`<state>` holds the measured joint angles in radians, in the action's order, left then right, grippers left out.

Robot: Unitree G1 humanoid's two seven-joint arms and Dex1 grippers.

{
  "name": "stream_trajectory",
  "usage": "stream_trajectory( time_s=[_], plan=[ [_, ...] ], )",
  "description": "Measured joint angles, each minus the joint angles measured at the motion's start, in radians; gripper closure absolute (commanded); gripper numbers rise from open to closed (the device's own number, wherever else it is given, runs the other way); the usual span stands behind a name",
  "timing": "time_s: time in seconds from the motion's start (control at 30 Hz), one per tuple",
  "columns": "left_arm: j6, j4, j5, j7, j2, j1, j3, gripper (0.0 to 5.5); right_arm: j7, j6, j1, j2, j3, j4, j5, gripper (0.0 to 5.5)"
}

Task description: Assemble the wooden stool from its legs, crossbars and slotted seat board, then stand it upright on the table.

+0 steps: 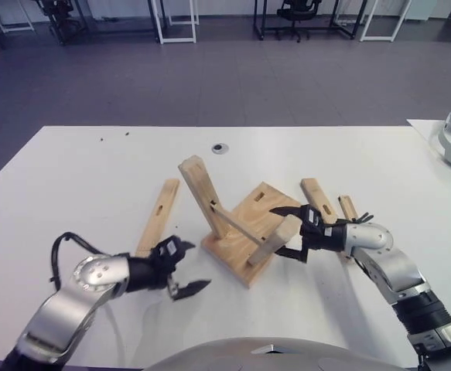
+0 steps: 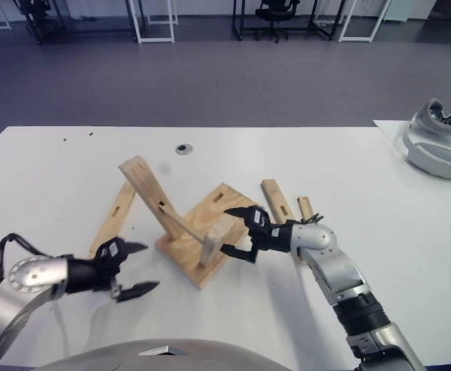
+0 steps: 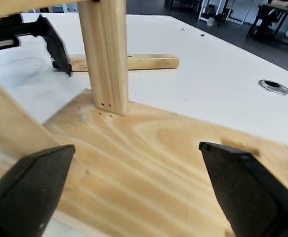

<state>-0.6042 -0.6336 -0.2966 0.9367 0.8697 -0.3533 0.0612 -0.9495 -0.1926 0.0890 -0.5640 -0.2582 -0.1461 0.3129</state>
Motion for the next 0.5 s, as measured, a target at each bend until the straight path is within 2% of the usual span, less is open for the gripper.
stream_trajectory(
  time_s=[0.03,0.13,0.23,0.37,0.5],
  plan=[
    [0.006,0.01,0.019,0.006,0.029,-0.009,-0.018,0.78,0.04,-0.003,0.003,0.022,-0.001,-0.002,-0.017,0.8],
    [0.022,0.03,0.036,-0.011,0.031,0.026,0.004,0.78,0.192,0.048,0.122,0.012,0.046,0.204,-0.175,0.8],
    [0.022,0.044,0.066,-0.07,-0.066,0.119,0.11,0.78,0.289,0.159,0.326,-0.051,0.057,0.482,-0.354,0.8],
    [0.02,0.193,0.153,-0.12,-0.149,0.268,0.235,0.78,0.168,0.328,0.378,-0.077,-0.027,0.683,-0.435,0.8],
    [0.052,0.407,0.186,-0.106,-0.213,0.46,0.271,0.78,0.06,0.356,0.32,-0.127,-0.01,0.674,-0.409,0.8]
  ],
)
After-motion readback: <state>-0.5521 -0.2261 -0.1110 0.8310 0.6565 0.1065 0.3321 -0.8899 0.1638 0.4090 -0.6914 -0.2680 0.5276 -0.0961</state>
